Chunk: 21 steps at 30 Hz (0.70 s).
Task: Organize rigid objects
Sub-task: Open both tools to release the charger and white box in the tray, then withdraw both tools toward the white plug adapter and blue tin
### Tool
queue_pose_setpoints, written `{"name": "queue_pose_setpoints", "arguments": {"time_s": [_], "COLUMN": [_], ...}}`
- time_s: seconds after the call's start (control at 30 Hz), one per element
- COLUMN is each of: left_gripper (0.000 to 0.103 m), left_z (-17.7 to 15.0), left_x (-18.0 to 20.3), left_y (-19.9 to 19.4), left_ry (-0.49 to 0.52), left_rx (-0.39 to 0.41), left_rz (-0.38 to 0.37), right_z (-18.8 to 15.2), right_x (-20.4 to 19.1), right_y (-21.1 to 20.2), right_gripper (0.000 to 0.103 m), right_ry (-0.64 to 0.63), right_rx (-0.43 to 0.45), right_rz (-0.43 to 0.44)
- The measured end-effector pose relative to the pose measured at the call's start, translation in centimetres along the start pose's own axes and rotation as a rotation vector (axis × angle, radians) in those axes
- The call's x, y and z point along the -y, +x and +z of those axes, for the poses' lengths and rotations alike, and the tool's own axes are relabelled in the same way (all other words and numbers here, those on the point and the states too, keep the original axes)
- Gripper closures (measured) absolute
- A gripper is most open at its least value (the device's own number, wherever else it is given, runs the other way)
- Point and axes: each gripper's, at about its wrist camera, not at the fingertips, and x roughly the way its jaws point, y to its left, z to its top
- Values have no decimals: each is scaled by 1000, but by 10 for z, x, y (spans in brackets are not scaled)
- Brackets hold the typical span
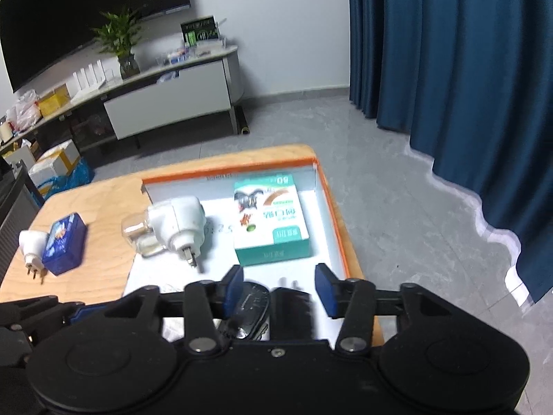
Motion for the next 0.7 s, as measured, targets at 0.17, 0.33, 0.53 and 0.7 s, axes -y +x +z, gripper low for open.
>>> {"name": "queue_pose_setpoints", "arguments": {"time_s": [0.17,0.33,0.53,0.7], "left_gripper": [19,17,12,7], "left_z": [-1,-3,-11,-19], "left_x": [-11,-43,-93,-148], "left_y": [-18,-41,-65,-79], "left_ry": [-36,-117,-187,-246], "left_rx": [36,57,57,62], "left_rz": [33,95,247,332], "right_z": [4,8,7,-1], "right_x": [-4,-21,-61,-98], "right_y": [-20,-35,-37,-36], "right_gripper": [36,33,33,33], "right_ry": [14,-7,-44,-84], "right_rx": [56,84,68,63], "right_rz": [0,37,105,166]}}
